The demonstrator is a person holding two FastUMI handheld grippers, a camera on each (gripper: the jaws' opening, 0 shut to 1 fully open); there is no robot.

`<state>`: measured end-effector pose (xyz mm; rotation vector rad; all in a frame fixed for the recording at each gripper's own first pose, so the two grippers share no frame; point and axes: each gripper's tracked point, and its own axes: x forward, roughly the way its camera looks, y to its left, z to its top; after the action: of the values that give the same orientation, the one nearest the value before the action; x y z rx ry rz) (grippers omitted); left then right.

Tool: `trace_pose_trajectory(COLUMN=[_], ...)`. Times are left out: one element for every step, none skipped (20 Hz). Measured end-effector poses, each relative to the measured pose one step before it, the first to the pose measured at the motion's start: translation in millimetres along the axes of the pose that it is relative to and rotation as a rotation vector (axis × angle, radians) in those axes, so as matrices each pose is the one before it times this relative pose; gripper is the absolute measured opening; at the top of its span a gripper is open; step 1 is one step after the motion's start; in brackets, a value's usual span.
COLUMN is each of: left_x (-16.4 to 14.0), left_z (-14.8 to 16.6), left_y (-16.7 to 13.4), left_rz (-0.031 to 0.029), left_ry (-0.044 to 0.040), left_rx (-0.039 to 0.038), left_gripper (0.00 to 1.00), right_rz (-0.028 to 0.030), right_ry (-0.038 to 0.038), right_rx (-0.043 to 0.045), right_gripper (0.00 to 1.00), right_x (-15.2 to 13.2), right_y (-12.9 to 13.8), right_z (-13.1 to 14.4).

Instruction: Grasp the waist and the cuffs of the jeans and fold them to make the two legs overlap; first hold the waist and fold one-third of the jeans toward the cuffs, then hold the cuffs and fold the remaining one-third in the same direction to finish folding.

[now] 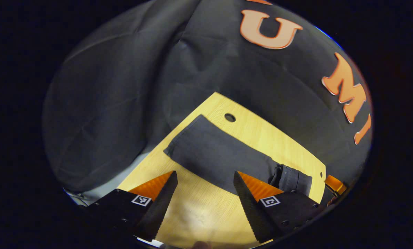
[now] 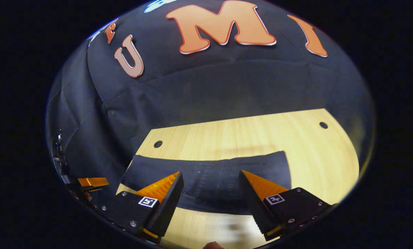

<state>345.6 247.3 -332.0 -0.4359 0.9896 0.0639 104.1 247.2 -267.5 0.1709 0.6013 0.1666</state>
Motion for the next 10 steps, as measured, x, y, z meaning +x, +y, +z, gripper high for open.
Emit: trace_pose_trajectory(left_x=[2.34,3.54,3.26,2.22,3.78,4.43,2.24,1.58,0.25,0.88], left_z=[-3.21,-0.19,-1.53,-0.82,0.97,-2.23,-0.88,-0.86,0.08,-1.75], left_y=[0.67,0.59,0.11,2.17,2.51,4.83,2.67,-0.62,-1.87,2.57], left_rz=[0.01503,0.00802,0.01010,0.00676,0.01097,0.02139,0.02323,0.01454,0.01136,0.02092], left_ry=[0.04141,0.03777,0.03590,0.03414,0.02775,0.03119,0.02881,0.02658,0.02205,0.02061], left_rx=[-0.02483,-0.01775,-0.01643,-0.01475,-0.01487,-0.01485,-0.01611,-0.01836,-0.01632,-0.00614], left_gripper=[0.98,0.99,0.98,0.99,0.99,0.98,0.98,0.99,0.98,0.98], right_rz=[-0.02059,-0.01837,-0.02194,-0.02350,-0.02254,-0.02263,-0.02069,-0.01894,-0.02550,-0.02476], right_ry=[-0.02897,-0.02842,-0.02830,-0.02413,-0.02589,-0.02326,-0.02185,-0.01465,-0.01070,-0.00942], right_rx=[-0.00719,-0.00586,-0.00369,0.00059,0.00587,0.00685,0.00774,0.00878,0.00956,0.00789], right_gripper=[0.97,0.98,0.98,0.98,0.98,0.98,0.98,0.98,0.98,0.98], right_x=[-7.89,-9.19,-12.33,-10.50,-12.39,-10.47,-11.08,-9.85,-9.55,-11.66], right_y=[-3.65,-5.38,-7.05,-6.91,-8.36,-6.73,-7.94,-8.81,-10.15,-11.01], right_z=[6.46,5.75,4.88,4.00,4.23,3.81,2.93,2.69,3.48,3.96])
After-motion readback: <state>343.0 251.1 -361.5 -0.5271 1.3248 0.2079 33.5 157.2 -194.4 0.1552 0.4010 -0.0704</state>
